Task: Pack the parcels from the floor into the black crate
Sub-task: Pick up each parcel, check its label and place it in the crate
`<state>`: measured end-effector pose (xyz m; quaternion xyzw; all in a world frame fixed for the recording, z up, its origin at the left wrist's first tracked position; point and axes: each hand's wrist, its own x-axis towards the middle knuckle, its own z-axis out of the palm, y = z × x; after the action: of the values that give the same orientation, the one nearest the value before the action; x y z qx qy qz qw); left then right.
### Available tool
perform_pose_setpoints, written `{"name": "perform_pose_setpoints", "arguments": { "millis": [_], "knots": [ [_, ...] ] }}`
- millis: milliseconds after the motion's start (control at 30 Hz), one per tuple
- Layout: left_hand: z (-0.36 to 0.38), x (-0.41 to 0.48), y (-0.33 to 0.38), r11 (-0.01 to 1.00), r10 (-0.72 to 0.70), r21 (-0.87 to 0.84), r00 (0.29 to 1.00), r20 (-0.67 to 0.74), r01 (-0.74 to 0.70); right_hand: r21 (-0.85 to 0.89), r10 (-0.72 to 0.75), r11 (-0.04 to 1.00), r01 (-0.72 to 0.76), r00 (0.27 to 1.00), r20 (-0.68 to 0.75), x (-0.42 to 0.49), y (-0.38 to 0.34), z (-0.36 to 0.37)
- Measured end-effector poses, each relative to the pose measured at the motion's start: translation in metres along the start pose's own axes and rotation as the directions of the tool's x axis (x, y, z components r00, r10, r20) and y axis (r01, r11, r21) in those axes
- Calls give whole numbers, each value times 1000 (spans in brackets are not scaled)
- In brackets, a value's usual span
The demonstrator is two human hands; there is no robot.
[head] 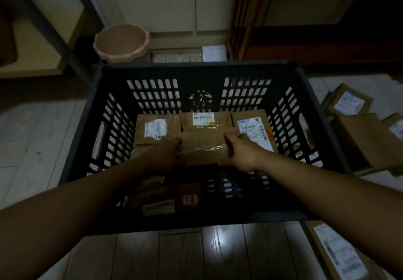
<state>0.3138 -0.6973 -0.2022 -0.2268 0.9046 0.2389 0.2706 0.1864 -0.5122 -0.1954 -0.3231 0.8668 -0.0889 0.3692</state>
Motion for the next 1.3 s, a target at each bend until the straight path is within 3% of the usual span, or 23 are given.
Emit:
{"name": "perform_pose_setpoints", "arguments": {
  "millis": [233, 400, 500, 600, 700, 833, 967, 1133, 1300],
  "knots": [
    [26, 16, -20, 996, -38, 85, 998, 44, 35, -181, 20, 984, 3, 992, 126, 24, 2, 28],
    [40, 16, -22, 992, -17, 123, 999, -49, 23, -257, 15, 966, 31, 984, 176, 26, 12, 37],
    [42, 22, -33, 963, 14, 269, 1000, 23, -20, -291, 11, 955, 52, 977, 211, 26, 16, 37],
    [41, 30, -40, 951, 14, 307, 999, 53, -30, -293, 26, 955, 35, 979, 202, 30, 16, 38],
    [34, 27, -35, 972, 8, 236, 998, 60, -22, -226, 1, 974, 24, 994, 106, 27, 12, 30],
    [-6, -9, -14, 1000, -26, 12, 998, -65, 26, -57, 3, 998, -2, 1000, 15, -8, -2, -5],
    [-70, -81, 21, 977, -163, -144, 985, -48, 155, 46, 75, 996, -75, 997, 11, -80, -18, -57],
    [-169, -197, 81, 967, -174, -182, 984, 30, 176, 153, 156, 976, -153, 988, -11, -195, -56, -153],
    [-268, -322, 163, 954, -192, -233, 981, 3, 187, 227, 160, 963, -148, 987, -34, -317, -102, -255]
  ]
}}
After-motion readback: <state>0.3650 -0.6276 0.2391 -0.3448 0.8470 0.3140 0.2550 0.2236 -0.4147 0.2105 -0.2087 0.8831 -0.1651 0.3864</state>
